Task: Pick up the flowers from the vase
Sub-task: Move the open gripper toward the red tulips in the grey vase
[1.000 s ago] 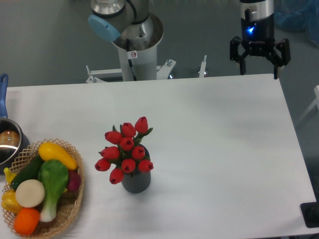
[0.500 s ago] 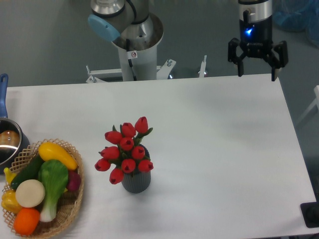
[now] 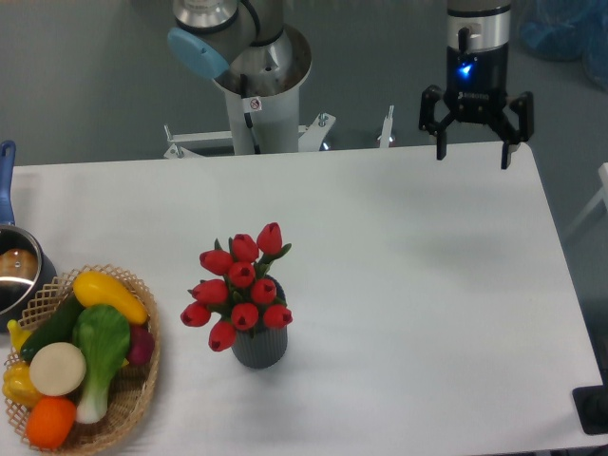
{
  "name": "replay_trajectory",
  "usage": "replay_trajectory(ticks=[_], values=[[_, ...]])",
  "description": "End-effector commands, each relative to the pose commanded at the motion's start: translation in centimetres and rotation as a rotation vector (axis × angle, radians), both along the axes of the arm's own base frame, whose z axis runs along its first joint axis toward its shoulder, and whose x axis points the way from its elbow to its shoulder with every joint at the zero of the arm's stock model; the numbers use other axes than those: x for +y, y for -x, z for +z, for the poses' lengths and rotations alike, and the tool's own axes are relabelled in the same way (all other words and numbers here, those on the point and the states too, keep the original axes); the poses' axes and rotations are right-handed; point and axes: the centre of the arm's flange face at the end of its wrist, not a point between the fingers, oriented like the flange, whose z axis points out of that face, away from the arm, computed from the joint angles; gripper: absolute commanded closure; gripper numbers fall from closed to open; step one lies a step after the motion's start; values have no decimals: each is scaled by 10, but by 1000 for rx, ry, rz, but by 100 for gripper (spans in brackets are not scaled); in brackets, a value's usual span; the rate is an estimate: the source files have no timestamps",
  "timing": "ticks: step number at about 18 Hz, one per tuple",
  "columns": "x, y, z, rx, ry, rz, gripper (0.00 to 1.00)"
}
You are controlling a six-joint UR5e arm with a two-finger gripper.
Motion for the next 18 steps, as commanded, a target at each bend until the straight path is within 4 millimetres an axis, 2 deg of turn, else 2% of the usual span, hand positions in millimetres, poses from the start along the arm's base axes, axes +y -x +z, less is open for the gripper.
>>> replay_trajectory(ticks=[5,7,11,18], values=[[11,-3,-6,-39,-97,-44,0],[18,-12,-16,-76,-169,-81,0],[48,-32,-27,-120,-221,-162,0],[92,-55,-50,-194,-256,-268,0]])
